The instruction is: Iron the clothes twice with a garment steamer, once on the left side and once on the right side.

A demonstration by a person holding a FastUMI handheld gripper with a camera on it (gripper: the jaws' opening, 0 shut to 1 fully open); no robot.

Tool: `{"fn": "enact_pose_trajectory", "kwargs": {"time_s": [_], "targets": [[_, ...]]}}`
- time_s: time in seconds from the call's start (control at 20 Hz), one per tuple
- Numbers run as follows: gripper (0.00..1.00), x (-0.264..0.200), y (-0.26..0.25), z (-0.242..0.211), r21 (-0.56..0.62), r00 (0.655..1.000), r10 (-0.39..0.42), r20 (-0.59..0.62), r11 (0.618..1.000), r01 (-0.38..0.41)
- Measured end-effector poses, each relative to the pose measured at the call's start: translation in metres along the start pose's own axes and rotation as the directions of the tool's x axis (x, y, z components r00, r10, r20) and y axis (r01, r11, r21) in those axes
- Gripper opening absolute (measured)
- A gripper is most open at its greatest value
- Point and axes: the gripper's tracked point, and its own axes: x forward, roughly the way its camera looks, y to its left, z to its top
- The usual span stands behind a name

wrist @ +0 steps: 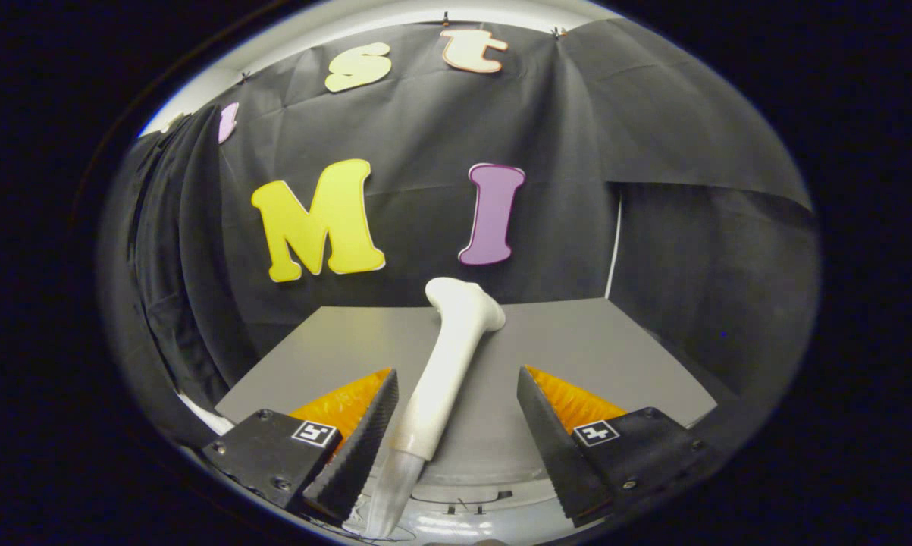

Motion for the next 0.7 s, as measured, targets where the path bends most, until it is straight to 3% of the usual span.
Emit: {"fn": "enact_pose_trajectory", "kwargs": {"time_s": [0.4, 0.55, 0.6, 0.7], "targets": [[0.96, 0.042, 0.017, -0.014, -0.03, 0.988, 0.072, -0.133, 0.997, -0.077], [0.82, 0.047, 0.015, -0.026, 0.01, 0.978, 0.09, -0.187, 0.996, -0.089], [0.73, 0.048, 0.019, -0.028, 0.031, 0.974, 0.107, -0.201, 0.994, -0.103], [0.68, 0.049, 0.022, -0.033, 0.068, 0.966, 0.135, -0.221, 0.99, -0.123]]}}
